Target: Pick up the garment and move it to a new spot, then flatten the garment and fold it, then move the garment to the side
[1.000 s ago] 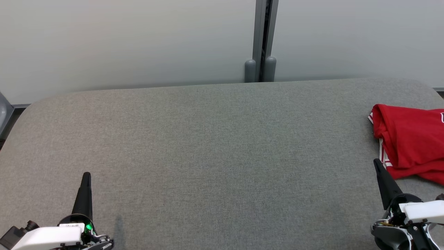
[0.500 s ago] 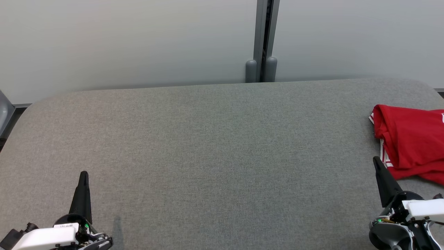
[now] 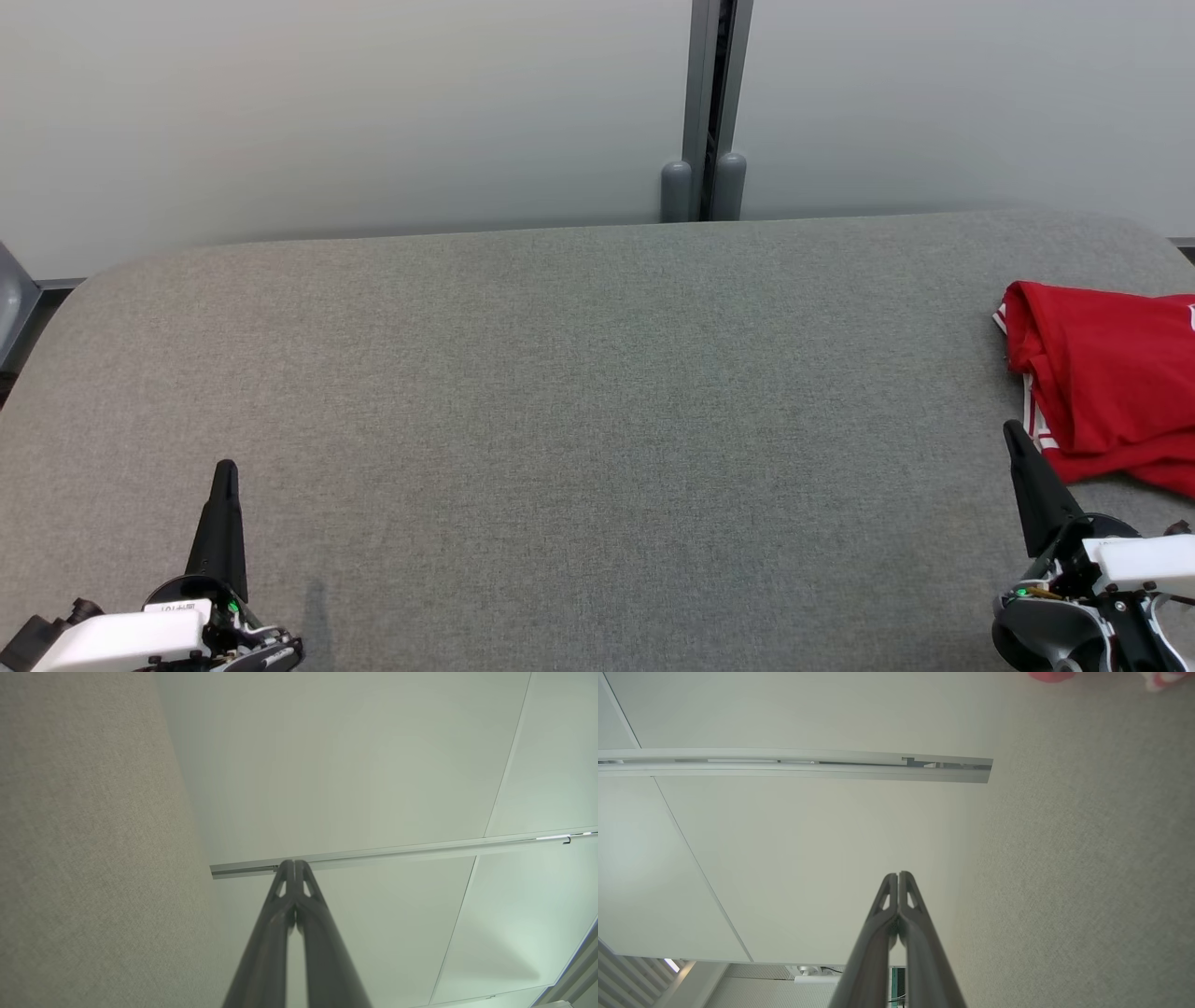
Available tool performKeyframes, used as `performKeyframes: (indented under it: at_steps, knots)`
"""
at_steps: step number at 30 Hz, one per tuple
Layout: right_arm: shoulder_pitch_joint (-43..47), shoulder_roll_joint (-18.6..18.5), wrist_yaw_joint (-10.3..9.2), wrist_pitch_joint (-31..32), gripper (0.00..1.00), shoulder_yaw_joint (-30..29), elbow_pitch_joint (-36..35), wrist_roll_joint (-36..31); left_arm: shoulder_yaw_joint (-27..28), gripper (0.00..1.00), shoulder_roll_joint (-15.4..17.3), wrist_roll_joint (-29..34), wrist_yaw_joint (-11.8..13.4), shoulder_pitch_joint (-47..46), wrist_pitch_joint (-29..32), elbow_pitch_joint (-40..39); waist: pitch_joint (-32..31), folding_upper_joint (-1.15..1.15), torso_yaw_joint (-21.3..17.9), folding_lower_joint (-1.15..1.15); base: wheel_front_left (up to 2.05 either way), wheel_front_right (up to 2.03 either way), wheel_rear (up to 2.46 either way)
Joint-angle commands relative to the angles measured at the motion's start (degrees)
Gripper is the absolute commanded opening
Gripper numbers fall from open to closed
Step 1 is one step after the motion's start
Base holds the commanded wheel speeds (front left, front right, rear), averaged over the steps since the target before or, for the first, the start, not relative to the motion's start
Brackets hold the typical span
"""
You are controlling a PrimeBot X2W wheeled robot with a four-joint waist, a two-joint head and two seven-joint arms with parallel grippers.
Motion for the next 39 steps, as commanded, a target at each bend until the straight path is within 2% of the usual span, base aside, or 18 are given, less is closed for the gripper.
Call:
performKeyframes:
  at_steps: [1,39]
  knots:
    - [-0.61,-0.27,0.04,0.21,0.00,-0.19,-0.13,0.12,0.24,0.00,0.24,-0.10,-0.19,-1.28,0.10,0.00,0.00,0.00,0.00,0.00,0.00,0.00,0.00]
    - [-0.59,-0.28,0.04,0.20,0.00,-0.17,-0.13,0.13,0.48,0.00,0.01,0.21,-0.19,-1.33,0.41,0.01,0.00,0.00,0.00,0.00,0.00,0.00,0.00]
